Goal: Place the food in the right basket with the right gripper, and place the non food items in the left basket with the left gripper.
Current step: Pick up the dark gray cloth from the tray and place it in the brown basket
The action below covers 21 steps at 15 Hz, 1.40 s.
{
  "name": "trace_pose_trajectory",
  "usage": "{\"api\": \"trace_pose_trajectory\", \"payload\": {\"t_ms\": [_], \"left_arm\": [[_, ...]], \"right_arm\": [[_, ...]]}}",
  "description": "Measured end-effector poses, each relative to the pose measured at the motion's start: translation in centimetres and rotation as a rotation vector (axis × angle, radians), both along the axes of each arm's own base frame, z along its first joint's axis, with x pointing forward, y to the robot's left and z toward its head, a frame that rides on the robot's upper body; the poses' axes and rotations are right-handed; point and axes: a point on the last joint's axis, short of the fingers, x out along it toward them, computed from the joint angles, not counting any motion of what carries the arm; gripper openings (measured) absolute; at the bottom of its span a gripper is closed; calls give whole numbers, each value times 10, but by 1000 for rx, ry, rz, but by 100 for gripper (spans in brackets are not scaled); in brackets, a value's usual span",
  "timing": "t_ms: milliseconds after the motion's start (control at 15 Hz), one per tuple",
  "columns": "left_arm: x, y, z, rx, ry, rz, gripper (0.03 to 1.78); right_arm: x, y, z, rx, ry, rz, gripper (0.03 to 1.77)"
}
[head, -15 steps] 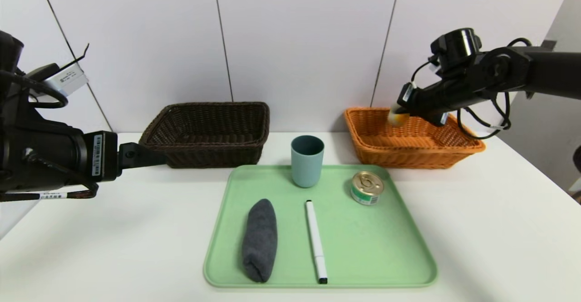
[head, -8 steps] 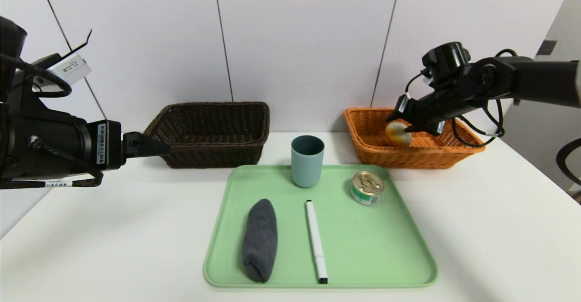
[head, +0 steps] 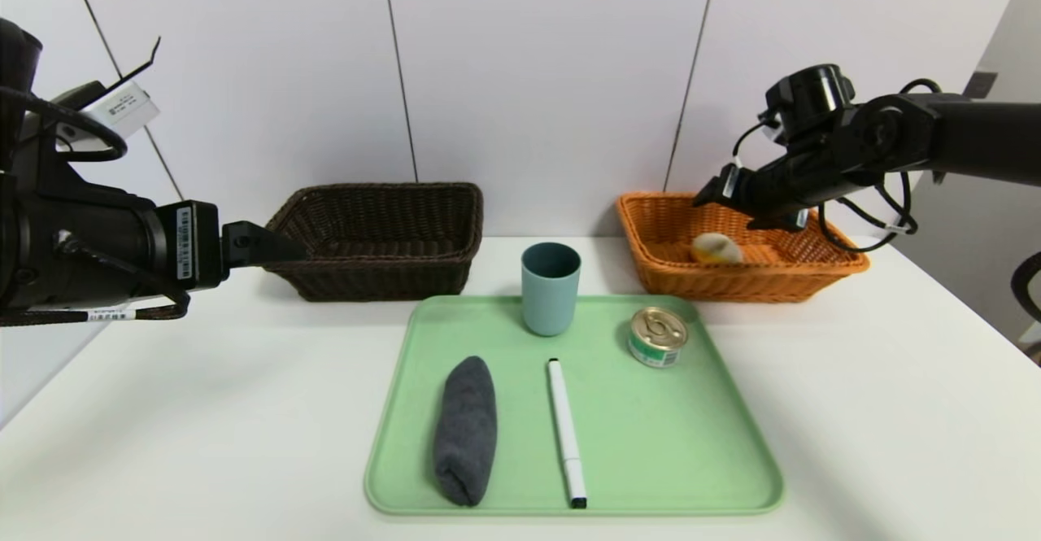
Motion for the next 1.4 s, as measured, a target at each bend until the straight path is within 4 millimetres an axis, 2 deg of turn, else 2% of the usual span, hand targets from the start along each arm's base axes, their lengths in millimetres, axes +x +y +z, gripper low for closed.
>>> {"api": "trace_pose_trajectory", "payload": {"t_ms": [200, 467, 667, 800, 1000, 1133, 1400], "left_arm": [[0, -1, 0, -16, 4, 6, 169], [-6, -5, 0, -45, 11, -5, 169], [-21, -22, -9, -72, 21, -98, 169], [-25, -37, -26, -86, -28, -190, 169], [-24, -53, -59, -26, -150, -316, 169], [-20, -67, -69, 13, -214, -360, 169], [-12, -93, -74, 67, -60, -372, 169]], "right_arm": [[-23, 8, 31, 7, -46, 27, 153], [-74, 38, 72, 85, -33, 80, 160], [-117, 49, 94, 136, 17, 96, 164], [-140, 49, 105, 140, -1, 122, 165], [-171, 42, 115, 141, -20, 142, 167], [-185, 36, 115, 138, -16, 139, 168], [-205, 28, 102, 125, 61, 149, 169]]}}
